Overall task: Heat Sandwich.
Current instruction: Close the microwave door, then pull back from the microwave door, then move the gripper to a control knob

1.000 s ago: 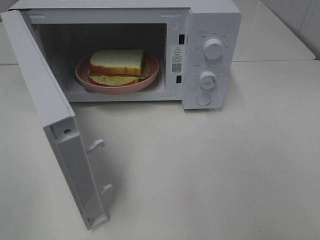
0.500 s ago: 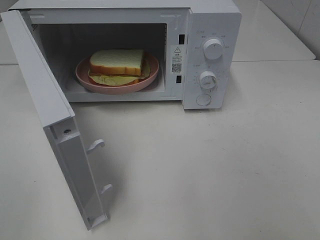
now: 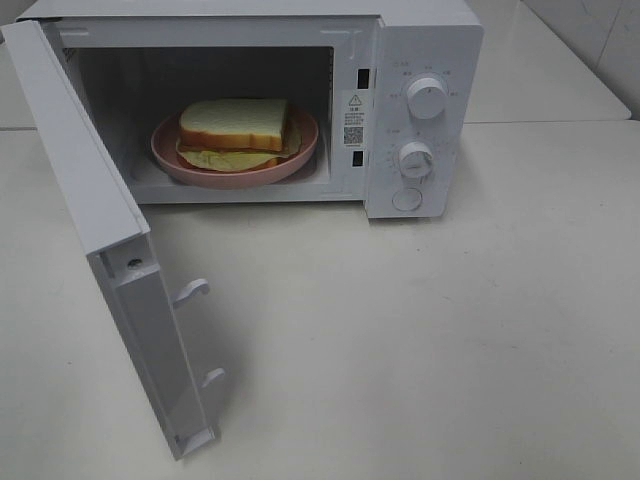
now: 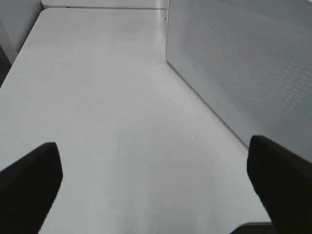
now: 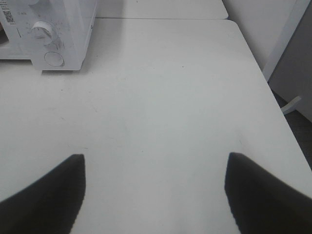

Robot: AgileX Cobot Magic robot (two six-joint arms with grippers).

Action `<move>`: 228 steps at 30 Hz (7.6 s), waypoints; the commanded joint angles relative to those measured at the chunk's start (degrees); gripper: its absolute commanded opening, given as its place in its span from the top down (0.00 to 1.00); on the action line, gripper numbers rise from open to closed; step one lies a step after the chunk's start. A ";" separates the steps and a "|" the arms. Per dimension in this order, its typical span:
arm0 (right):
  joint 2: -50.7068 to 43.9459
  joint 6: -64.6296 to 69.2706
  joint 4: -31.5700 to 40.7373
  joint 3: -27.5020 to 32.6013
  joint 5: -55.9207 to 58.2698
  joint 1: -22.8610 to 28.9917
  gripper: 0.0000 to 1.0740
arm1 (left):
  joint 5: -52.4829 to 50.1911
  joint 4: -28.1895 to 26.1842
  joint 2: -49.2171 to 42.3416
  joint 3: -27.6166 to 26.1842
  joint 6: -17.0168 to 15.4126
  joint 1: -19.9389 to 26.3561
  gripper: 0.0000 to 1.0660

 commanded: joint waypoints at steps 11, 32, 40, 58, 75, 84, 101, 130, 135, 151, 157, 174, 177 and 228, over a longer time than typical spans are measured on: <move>-1.60 -0.74 -0.06 -0.06 -0.34 -0.46 0.29 | -0.80 0.00 -0.34 0.11 -0.06 0.29 0.08; -1.60 -0.69 -0.06 -0.06 -0.34 -0.46 0.29 | -4.76 -2.41 4.93 -3.21 -0.92 0.29 0.10; -1.60 -0.63 -0.06 -0.06 -0.34 -0.46 0.29 | -10.37 -2.52 14.27 -3.21 -0.97 0.29 0.52; -1.60 -0.63 -0.06 -0.06 -0.34 -0.46 0.29 | -44.46 1.26 30.02 5.84 0.52 0.29 1.00; -1.60 -0.63 -0.06 -0.06 -0.34 -0.46 0.29 | -90.36 1.83 52.83 19.94 -2.81 0.29 1.00; -1.60 -0.63 -0.06 -0.06 -0.34 -0.46 0.29 | -98.84 11.92 67.27 17.70 -3.09 -2.46 1.00; -1.60 -0.63 -0.06 -0.06 -0.34 -0.46 0.29 | -115.05 15.13 87.55 14.15 -3.09 -15.70 1.00; -1.60 -0.63 -0.06 -0.06 -0.34 -0.46 0.29 | -116.43 -7.22 103.99 -7.22 -2.64 -36.90 1.00; -1.60 -0.63 -0.06 -0.06 -0.34 -0.46 0.29 | -115.22 -8.19 106.57 -12.32 -2.64 -37.87 1.00; -1.60 -0.57 -0.06 -0.06 -0.34 -0.46 0.29 | -111.21 -8.31 113.33 -25.67 -2.64 -37.87 1.00; -1.60 -0.57 -0.06 -0.06 -0.34 -0.46 0.29 | -109.26 -9.80 115.34 -29.28 -2.52 -37.87 1.00; -1.60 -0.57 -0.06 -0.06 -0.34 -0.46 0.29 | -106.51 -10.54 116.48 -31.57 -2.69 -38.16 1.00; -1.60 -0.57 -0.06 -0.06 -0.34 -0.46 0.29 | -106.46 -9.80 116.25 -31.34 -2.69 -38.79 1.00; -1.60 -0.57 -0.06 -0.06 -0.34 -0.46 0.30 | -36.44 -9.05 88.18 -19.14 -2.69 -37.99 0.08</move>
